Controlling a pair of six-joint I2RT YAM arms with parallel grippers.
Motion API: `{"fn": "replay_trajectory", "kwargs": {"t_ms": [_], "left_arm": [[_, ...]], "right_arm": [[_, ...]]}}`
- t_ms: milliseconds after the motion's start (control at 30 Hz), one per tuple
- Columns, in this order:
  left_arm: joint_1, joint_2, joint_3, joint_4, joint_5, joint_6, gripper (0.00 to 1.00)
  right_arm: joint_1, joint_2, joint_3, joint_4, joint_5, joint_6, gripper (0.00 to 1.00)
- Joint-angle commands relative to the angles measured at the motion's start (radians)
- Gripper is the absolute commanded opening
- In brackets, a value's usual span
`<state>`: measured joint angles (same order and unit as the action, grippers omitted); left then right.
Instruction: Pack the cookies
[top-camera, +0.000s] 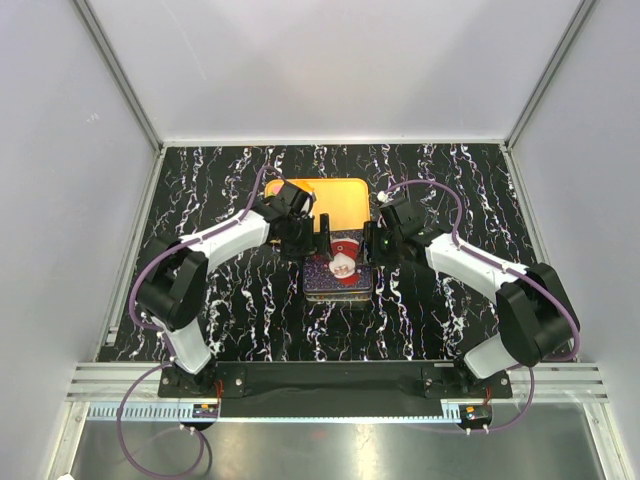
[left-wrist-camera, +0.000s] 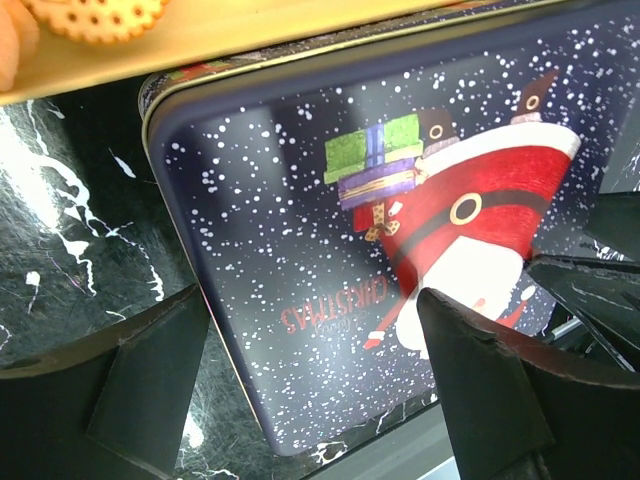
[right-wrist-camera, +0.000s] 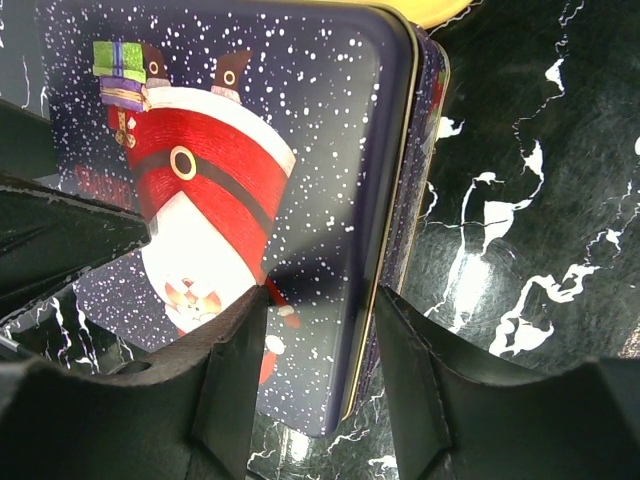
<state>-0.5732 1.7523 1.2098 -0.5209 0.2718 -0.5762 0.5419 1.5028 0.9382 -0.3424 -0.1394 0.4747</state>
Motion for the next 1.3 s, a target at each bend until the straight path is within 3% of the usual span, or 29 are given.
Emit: {"fn": "replay_trajectory", "kwargs": {"t_ms": [0,433,1267], "left_arm": [[-0.03,0.003,0.069,0.047,0.047,0.001,0.88],[-0.04,0.03,0.105,0.025,0.037,0.009,0.89],[-0.054,0.044,0.088,0.032,0.021,0.007,0.89]], "right_arm": [[0.003,-0.023,0.005,0.049,0.015,-0.001,0.54],[0.001,-0.049,-0.024,0.057,0.027,0.001,0.56],[0.0,-0.053,-0.027,0.023,0.066,-0.015,0.74]]}}
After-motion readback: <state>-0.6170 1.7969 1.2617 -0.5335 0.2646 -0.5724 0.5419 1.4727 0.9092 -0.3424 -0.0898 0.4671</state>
